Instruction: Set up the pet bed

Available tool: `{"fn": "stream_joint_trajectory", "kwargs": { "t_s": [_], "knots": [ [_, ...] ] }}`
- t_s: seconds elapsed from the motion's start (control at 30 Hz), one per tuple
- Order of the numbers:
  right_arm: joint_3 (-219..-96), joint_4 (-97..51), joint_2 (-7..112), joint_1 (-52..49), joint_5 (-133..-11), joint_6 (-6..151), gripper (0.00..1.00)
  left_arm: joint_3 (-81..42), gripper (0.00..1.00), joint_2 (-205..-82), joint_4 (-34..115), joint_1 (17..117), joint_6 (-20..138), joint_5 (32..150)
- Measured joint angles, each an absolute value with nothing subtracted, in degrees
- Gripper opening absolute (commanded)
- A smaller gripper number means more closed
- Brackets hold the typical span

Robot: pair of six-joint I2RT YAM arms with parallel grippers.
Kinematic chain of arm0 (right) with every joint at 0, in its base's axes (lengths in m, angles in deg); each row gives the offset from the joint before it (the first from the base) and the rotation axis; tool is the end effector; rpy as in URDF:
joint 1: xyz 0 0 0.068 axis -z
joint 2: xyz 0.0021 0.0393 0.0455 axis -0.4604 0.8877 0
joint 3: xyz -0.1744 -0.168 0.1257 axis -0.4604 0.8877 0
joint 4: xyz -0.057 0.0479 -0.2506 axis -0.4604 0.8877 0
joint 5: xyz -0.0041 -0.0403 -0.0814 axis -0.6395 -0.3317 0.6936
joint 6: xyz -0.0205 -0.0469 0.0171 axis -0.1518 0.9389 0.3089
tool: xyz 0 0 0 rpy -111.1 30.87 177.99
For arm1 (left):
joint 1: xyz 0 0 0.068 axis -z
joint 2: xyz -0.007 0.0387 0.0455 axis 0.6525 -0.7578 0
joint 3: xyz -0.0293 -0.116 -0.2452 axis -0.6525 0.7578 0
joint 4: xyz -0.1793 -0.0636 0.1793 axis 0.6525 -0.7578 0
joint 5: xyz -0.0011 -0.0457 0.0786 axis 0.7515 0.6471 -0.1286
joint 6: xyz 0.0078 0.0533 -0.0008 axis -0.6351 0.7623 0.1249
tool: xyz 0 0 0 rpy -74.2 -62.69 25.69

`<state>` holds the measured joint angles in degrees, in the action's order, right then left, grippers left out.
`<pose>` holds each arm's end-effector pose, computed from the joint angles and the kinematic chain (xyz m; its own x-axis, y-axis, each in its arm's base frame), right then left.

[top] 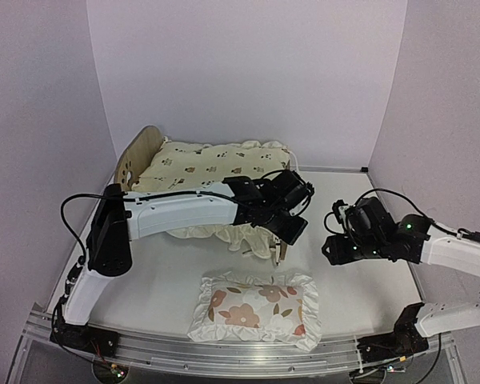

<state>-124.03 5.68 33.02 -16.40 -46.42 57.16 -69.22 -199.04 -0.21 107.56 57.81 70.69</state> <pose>0.1637 0.1416 0.2403 -0.6938 -0.1658 -0.7008 -0.2653 0.9635 0.0347 0.2105 -0.4727 0.2547 -0.4748 0.5413 -0.6940 0.7548 0.6559 -0.0048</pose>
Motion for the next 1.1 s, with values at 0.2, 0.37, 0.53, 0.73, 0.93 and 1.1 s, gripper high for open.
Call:
{"fn": "stream_joint_trajectory", "kwargs": {
  "t_s": [0.2,0.37,0.53,0.73,0.93,1.1],
  "knots": [
    [-123.8,5.6,32.8,-16.4,-46.6,56.6,0.56,-73.0,0.42,-201.8,-2.4,107.5,57.2,69.0],
    [-123.8,5.6,32.5,-16.4,-46.5,56.4,0.56,-76.1,0.31,-204.2,-3.4,107.2,55.9,67.7],
    [-123.8,5.6,32.5,-16.4,-46.3,56.4,0.56,-78.2,0.18,-205.9,-3.2,107.1,54.1,65.8],
    [-123.8,5.6,32.5,-16.4,-45.7,56.5,0.55,-80.0,0.0,-207.8,-1.3,107.5,47.3,61.3],
    [-123.7,4.6,33.5,-16.4,-46.9,56.5,0.52,-80.3,0.0,-208.4,0.9,107.1,47.5,59.7],
    [-121.3,0.1,34.1,-16.4,-48.7,56.5,0.49,-80.3,0.0,-208.4,1.6,106.7,48.7,59.6]
  ]
}}
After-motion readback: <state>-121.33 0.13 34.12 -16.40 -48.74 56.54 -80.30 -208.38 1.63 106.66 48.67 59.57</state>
